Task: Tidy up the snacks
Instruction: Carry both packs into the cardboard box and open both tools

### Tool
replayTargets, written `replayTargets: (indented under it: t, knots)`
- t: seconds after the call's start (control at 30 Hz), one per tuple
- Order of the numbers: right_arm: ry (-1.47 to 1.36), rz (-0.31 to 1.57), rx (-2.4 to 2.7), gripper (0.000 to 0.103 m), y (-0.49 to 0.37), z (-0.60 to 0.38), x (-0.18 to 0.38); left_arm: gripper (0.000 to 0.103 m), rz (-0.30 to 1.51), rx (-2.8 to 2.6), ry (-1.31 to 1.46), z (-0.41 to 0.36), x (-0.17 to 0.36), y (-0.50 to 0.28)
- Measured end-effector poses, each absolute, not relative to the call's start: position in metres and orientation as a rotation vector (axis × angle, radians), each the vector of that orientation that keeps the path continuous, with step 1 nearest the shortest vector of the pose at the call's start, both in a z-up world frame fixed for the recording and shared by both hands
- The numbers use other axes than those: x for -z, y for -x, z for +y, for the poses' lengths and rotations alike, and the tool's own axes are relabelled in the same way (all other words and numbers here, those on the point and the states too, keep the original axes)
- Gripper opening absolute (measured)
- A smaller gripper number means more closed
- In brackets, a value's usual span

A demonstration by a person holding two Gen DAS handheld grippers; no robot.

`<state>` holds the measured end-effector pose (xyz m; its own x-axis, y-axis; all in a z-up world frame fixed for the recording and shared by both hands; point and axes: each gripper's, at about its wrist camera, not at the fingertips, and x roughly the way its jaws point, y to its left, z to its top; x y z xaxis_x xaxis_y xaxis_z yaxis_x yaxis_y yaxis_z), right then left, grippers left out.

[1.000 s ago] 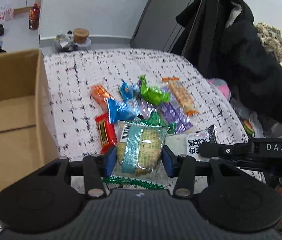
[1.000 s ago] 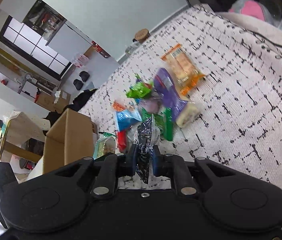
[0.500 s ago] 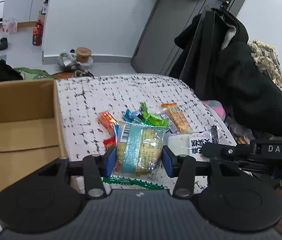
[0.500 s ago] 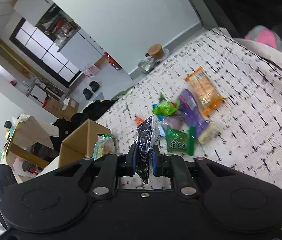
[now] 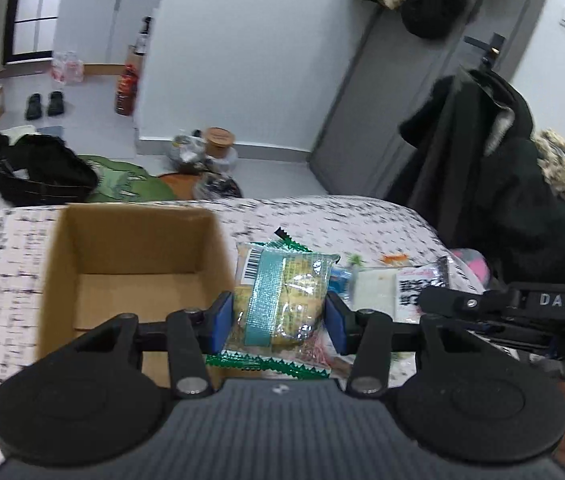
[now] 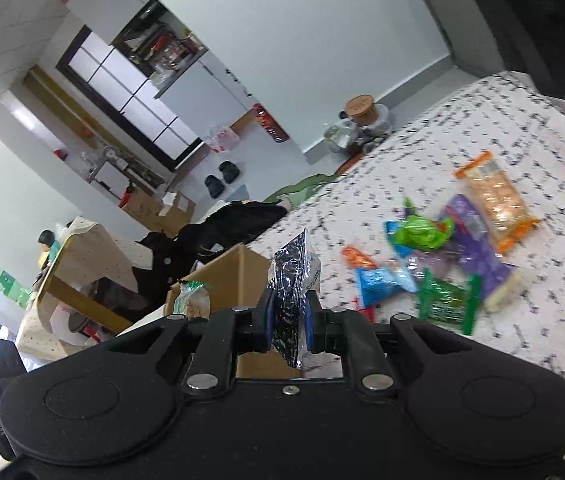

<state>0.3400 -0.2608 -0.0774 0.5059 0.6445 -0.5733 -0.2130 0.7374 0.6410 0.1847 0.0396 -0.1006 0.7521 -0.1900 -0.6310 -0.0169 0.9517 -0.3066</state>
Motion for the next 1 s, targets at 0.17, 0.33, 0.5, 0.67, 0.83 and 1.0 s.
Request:
replayTargets:
  t: [0.17,0.33,0.5,0.67,0.83,1.0]
  knots:
    - [-0.539,0.909,-0.593,0.015,-0.344,-0.237,0.078,0.047,0.732,0.023,0.319,0.072,0.104,-0.179]
    - [-0.538,0.923,-0.636,0.015,-0.343,-0.216,0.079,0.047,0.754,-0.031,0.327,0.093,0.110,-0.173]
    - [-0.549,0.937,-0.672,0.015,-0.340,-0.201,0.079,0.048,0.784,-0.074,0.342,0.105,0.119,-0.168]
    - [-0.553,0.961,-0.693,0.015,-0.340,-0.186,0.084,0.051,0.788,-0.113,0.350,0.114,0.121,-0.166]
    - [-0.546,0.981,-0.702,0.015,-0.337,-0.175,0.089,0.059,0.772,-0.145,0.352,0.117,0.119,-0.162]
    - [-0.556,0.971,-0.736,0.024,-0.336,-0.171,0.088,0.064,0.770,-0.152,0.341,0.116,0.119,-0.160]
